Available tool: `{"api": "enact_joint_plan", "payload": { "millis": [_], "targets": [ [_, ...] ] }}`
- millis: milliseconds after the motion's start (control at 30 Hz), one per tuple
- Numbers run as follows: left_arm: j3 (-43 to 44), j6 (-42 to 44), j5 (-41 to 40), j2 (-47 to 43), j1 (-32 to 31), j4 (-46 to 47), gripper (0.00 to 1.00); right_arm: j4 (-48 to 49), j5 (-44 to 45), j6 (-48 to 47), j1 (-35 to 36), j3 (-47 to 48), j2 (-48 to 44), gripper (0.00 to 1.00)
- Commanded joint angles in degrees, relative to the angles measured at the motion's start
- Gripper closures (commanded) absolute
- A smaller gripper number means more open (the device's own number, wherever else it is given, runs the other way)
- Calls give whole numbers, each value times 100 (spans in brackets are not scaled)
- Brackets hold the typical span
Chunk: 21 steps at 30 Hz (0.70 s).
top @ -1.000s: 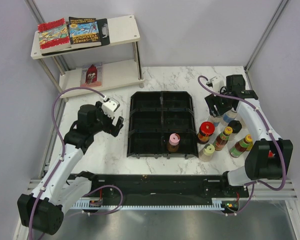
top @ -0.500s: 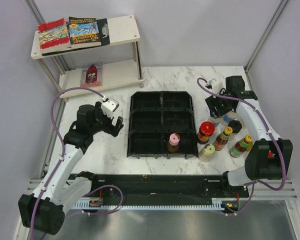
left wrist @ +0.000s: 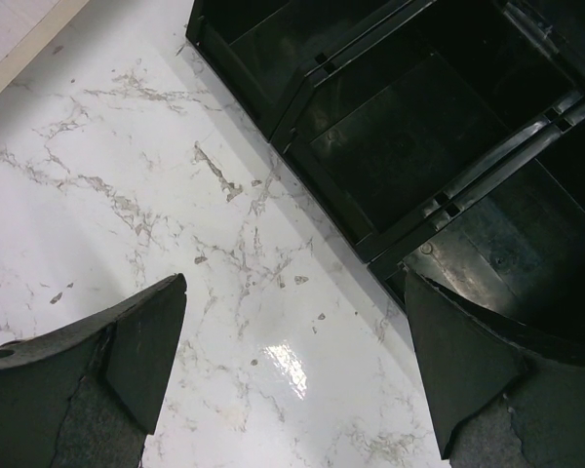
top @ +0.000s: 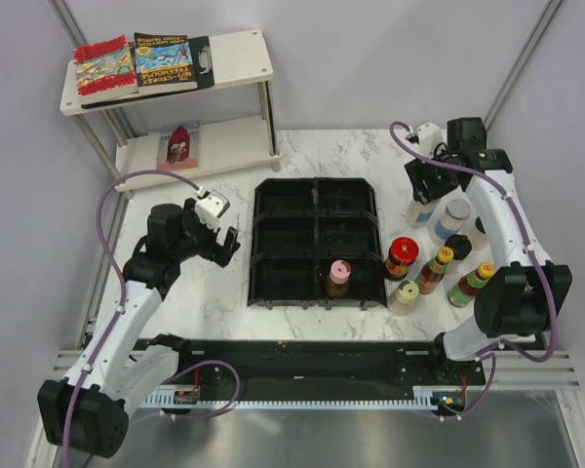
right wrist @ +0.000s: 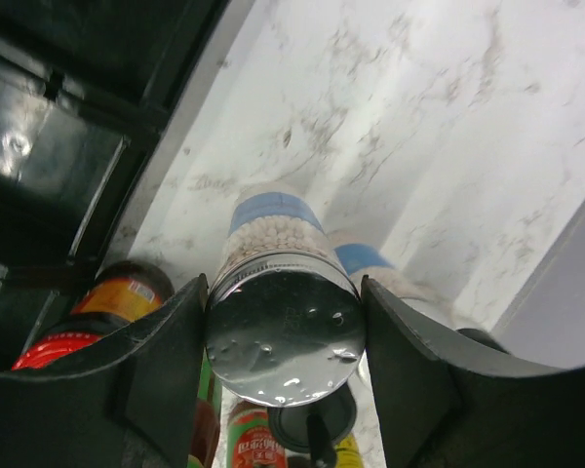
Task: Organize the condiment bottles
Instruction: Pick up the bottle from the center of the board, then place the bottle in the storage box.
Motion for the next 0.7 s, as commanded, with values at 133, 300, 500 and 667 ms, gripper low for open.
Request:
{"api": "enact_joint_plan", "payload": {
  "millis": [133,300,500,667],
  "targets": [
    [-50,-170,191,76,107,293,1,286,-105,309,264,1739,671,100],
    [-94,-187,218,85,186,364,1,304,9,459,695,2698,1444,100],
    [-129,-170,183,85,283,408,0,295,158,573,1372,3578,2218,100],
    [-138,-161,165,138,327,452,0,382,273,591,1838,3772,2579,100]
  ]
}}
